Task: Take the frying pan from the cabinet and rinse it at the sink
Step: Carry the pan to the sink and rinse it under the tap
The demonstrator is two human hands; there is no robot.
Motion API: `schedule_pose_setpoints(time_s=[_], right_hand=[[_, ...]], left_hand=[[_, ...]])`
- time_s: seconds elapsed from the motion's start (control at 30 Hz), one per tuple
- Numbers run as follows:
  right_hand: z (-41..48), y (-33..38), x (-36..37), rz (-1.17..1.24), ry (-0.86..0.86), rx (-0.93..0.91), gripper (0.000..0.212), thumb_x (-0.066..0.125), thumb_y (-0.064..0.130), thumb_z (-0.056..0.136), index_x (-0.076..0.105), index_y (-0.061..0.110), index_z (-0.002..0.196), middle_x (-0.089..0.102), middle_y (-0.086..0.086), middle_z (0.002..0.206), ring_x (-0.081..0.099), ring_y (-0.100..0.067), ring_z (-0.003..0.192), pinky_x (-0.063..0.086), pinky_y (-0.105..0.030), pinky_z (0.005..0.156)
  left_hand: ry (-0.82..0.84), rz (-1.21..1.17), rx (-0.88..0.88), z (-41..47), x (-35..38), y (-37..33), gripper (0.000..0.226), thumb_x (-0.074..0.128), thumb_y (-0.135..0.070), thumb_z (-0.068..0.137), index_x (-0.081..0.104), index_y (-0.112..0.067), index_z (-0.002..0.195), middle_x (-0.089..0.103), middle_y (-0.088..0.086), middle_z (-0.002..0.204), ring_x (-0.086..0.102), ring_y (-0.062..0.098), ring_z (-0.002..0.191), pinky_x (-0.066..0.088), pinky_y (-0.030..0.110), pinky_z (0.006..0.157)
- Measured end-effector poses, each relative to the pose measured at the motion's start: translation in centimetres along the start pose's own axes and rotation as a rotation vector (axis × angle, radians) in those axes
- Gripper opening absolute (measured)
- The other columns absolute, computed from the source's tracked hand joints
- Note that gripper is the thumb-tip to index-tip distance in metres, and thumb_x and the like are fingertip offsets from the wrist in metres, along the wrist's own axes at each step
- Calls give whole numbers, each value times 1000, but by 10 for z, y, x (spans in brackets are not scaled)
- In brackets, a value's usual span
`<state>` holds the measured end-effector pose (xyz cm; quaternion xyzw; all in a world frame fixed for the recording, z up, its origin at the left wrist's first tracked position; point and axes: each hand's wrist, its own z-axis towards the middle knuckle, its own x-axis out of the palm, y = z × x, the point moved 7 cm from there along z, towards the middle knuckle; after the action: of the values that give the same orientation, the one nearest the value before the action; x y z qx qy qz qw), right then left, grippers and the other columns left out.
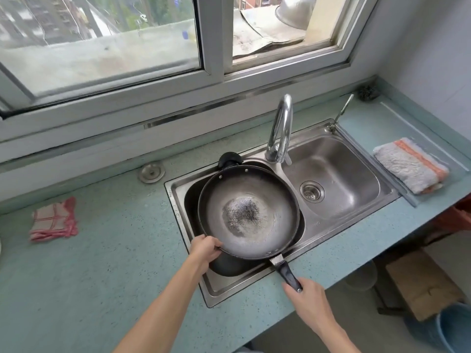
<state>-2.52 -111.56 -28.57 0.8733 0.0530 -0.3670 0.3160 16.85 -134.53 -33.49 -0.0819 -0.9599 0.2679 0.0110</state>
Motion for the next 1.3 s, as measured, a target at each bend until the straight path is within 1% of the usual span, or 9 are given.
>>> schedule_pose_setpoints(time_s=[0.1,0.23,0.37,0.47,0.6,0.77,0.97,1.17,1.3], right_hand=[[4,7,2,-28,-25,10,39,60,42,89,44,24,59,49,6,55,43,-14,51,33,-31,50],[7,13,9,-171,5,-18,35,53,48,93,49,24,68,58,5,67,55,-18,65,40,-34,59],[10,16,14,-292,46,-47,41,47,56,93,57,19,80,67,-1,81,62,-21,76,49,-35,68],[11,16,12,-308,106,-67,40,45,58,93,55,20,86,67,-2,89,60,-21,80,47,-35,69],[12,19,5,-369,184,-81,43,43,61,93,45,23,72,62,-1,86,54,-21,77,42,-34,68],[45,41,-40,-397,97,-120,43,40,56,95,56,19,81,66,-1,91,63,-26,90,49,-38,77],[130,83,-92,-433,76,-211,27,46,36,94,62,15,99,68,-10,108,62,-32,102,45,-37,78],[207,136,-122,-196,104,-252,37,45,18,96,52,3,129,59,-19,131,52,-36,123,42,-37,98],[253,156,-132,-94,140,-209,37,52,23,92,51,5,124,61,-17,126,56,-37,118,42,-35,84]], left_hand=[[4,5,2,7,7,-10,44,60,11,83,54,3,126,66,17,118,65,23,91,55,27,60],[13,-7,3,12,9,-14,60,60,7,85,44,-5,142,66,16,121,67,22,87,57,29,60],[37,-3,-7,10,7,-9,47,60,0,89,48,-4,135,63,9,90,64,22,85,57,32,68],[46,19,9,13,6,-7,52,61,-2,89,45,-5,139,63,9,95,65,23,91,56,36,79],[-18,131,46,0,8,-9,57,60,-5,85,44,-6,140,61,10,114,62,26,104,56,34,73],[-236,561,478,-63,37,-76,63,57,-21,86,40,-13,146,51,12,139,52,29,124,44,42,104],[78,518,992,-148,149,-175,50,54,-32,98,47,-17,144,59,-2,135,56,7,117,42,23,101],[-66,529,1106,-164,205,-215,27,63,-24,94,68,-19,120,76,-4,101,70,5,90,55,24,89],[-88,471,1076,-157,221,-208,20,67,-21,91,73,-13,109,74,-8,94,67,-5,84,49,7,78]])
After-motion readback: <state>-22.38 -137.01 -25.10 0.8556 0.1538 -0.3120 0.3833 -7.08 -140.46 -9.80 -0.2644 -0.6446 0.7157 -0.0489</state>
